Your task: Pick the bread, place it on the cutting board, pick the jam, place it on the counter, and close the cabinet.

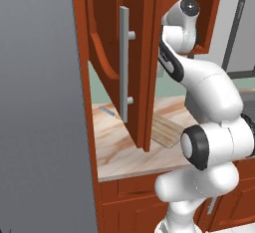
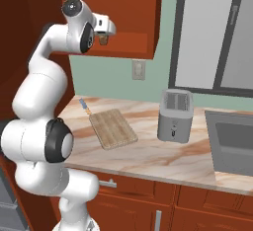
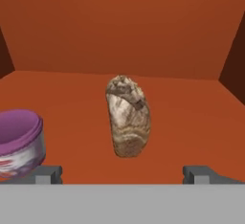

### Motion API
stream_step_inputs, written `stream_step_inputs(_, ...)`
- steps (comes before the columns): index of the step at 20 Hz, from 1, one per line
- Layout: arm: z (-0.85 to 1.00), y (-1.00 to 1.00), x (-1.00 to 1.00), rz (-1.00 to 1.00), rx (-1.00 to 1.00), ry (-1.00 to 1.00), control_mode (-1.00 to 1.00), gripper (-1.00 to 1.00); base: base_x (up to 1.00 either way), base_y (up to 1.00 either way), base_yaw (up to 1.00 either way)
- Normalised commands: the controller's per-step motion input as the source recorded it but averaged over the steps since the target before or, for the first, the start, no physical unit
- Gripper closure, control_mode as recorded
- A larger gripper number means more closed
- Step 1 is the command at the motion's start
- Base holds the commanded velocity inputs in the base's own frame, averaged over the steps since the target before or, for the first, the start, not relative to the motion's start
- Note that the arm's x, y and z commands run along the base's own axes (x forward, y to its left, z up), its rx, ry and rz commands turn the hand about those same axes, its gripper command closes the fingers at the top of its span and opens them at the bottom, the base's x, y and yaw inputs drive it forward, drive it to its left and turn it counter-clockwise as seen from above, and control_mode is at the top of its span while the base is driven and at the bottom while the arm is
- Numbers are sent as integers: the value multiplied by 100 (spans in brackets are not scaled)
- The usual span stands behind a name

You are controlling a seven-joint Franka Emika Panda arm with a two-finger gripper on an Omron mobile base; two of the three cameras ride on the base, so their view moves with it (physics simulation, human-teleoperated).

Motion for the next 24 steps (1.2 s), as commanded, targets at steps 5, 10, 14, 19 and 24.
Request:
stream_step_inputs(5,0,-3,32,0,0,0,-100,-100,0,0,0)
stream_step_inputs(10,0,0,34,0,0,0,-100,-100,0,0,0)
stream_step_inputs(14,0,0,31,0,0,0,-100,-100,0,0,0)
stream_step_inputs(19,0,0,29,0,0,0,-100,-100,0,0,0)
stream_step_inputs(24,0,0,26,0,0,0,-100,-100,0,0,0)
